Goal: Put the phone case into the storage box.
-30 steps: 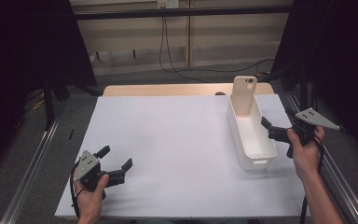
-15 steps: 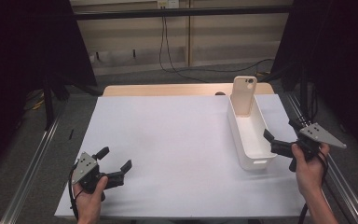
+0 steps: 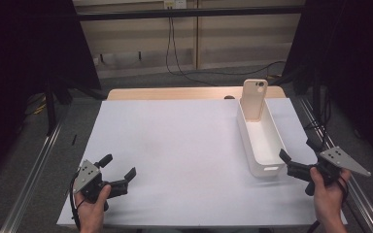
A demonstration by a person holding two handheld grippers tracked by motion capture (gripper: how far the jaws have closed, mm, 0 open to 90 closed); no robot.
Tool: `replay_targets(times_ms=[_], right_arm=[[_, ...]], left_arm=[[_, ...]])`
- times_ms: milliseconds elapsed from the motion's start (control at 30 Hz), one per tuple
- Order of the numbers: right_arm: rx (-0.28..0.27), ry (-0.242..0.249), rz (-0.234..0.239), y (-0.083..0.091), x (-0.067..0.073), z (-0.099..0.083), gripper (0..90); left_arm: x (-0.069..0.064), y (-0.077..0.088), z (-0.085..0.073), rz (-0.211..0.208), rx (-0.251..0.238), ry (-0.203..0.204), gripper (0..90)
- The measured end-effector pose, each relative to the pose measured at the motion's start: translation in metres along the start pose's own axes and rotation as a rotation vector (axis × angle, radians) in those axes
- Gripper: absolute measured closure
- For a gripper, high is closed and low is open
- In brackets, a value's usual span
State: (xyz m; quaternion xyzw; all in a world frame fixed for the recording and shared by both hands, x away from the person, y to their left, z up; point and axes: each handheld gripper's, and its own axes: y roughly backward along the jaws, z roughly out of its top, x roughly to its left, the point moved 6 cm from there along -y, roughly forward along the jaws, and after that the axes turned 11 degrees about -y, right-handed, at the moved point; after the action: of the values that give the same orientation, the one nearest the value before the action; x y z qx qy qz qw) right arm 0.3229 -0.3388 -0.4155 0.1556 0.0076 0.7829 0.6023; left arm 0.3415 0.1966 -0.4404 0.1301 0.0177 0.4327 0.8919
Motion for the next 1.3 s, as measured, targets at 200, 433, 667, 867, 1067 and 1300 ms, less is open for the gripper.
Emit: replay_targets(times_ms=[200, 433, 667, 867, 1067, 1300], right_arm=[[0.01, 0.001, 0.0, 0.01, 0.004, -0.009, 0.0], [0.019, -0.004, -0.009, 0.022, 0.007, -0.018, 0.0], [0.027, -0.013, -0.021, 0.036, 0.007, -0.03, 0.1], [0.035, -0.031, -0.035, 0.047, 0.003, -0.038, 0.2], [0.038, -0.017, -0.018, 0.051, 0.006, -0.044, 0.4], [0.035, -0.027, -0.02, 0.046, 0.003, -0.047, 0.5]], left_arm=[[0.0, 0.001, -0.001, 0.002, 0.002, -0.005, 2.4], [-0.001, 0.002, -0.001, -0.001, 0.003, -0.005, 2.2], [-0.002, 0.005, 0.0, 0.01, -0.004, -0.002, 2.2], [-0.004, 0.005, -0.002, -0.001, 0.005, -0.001, 2.2], [-0.004, 0.006, -0.001, -0.002, 0.004, -0.005, 2.2], [-0.001, 0.007, -0.004, 0.007, 0.011, 0.006, 2.2]])
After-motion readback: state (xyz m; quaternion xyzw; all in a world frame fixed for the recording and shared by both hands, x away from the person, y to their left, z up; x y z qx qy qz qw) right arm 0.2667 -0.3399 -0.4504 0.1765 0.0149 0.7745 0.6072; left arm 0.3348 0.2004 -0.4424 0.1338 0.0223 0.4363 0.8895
